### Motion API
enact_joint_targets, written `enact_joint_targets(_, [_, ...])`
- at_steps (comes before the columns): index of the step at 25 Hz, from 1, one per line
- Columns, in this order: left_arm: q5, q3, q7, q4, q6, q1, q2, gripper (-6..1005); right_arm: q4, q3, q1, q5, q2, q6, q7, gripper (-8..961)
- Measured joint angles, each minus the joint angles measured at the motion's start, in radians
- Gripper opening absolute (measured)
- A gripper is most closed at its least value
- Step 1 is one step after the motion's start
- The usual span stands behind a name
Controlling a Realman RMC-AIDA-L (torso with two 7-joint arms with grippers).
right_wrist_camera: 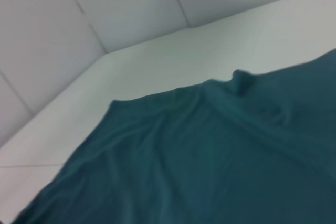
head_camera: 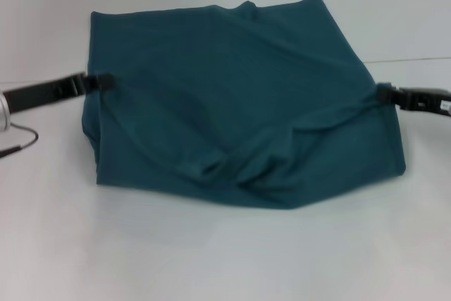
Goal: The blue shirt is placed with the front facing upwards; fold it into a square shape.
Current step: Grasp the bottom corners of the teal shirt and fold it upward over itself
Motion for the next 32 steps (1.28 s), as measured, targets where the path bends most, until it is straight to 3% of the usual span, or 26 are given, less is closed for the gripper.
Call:
enact_joint_targets(11, [-0.069,0.002,0.000,-0.013,-0.183,-0.085,0.010,0,0.007,-0.038,0.110,0.000,-0.015,0.212,0.001,105])
enact_joint_targets(19, [-0.084,0.002,0.014,-0.066,-0.273,-0.135,0.023,1,0.079,-0.050,0.158,0.010,-0.053,0.279,0.002,110])
enact_joint_targets(32, [-0.143,0.002,0.146,-0.173,-0.431,-0.105,-0.019,0,0.223,-0.075,0.169,0.012,-0.041,0.467,-0.079,118])
